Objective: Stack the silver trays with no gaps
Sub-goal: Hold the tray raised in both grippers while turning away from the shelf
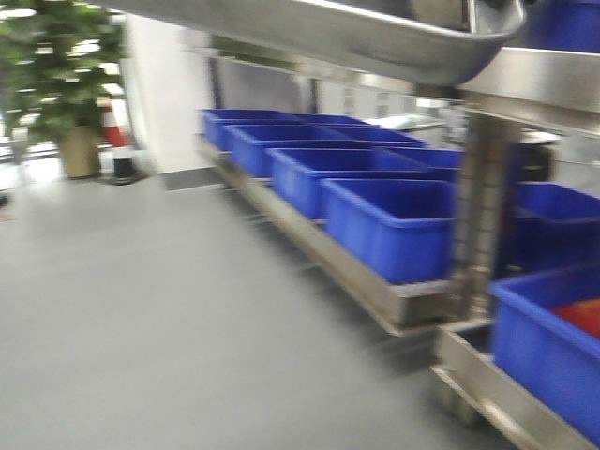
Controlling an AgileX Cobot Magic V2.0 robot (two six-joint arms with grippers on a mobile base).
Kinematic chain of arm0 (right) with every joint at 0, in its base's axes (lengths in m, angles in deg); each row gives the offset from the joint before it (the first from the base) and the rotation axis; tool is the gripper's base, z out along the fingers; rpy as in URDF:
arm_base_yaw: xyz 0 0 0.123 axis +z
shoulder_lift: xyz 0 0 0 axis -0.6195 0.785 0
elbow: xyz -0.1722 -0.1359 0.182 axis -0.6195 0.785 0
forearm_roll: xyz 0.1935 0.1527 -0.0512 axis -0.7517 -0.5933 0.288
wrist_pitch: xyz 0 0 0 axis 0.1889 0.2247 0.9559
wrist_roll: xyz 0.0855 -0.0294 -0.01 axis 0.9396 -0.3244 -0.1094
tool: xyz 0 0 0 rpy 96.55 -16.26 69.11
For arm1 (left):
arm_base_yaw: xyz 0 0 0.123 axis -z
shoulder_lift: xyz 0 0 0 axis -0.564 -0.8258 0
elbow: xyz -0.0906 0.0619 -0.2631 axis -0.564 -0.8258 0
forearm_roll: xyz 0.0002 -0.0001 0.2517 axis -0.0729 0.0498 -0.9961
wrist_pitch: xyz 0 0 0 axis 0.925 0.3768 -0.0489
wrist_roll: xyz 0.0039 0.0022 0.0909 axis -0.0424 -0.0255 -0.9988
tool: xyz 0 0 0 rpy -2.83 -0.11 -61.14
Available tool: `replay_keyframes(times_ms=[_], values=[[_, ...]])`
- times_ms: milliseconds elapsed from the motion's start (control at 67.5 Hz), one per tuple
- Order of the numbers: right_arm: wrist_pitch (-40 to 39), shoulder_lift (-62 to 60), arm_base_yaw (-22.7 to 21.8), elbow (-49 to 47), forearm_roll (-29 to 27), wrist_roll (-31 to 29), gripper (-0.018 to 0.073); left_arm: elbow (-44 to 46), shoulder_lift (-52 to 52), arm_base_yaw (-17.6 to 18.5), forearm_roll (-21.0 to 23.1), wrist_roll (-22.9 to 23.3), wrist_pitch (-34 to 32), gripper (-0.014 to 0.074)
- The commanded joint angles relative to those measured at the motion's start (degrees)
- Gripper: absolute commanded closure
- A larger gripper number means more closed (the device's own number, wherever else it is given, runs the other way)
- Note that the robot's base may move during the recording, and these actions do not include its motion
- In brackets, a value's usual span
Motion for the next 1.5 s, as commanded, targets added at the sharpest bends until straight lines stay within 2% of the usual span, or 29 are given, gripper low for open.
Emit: replay_keyframes(times_ms=[0,1481], values=[[-0.5,-0.7,0.3,-0.4,1.6,-0.7,0.0564,0.0,0.3,0.0,-3.3,-0.2,0.8,0.0606],[-0.6,-0.7,0.3,-0.4,1.6,-0.7,0.0564,0.0,0.3,0.0,-3.3,-0.2,0.8,0.0606]])
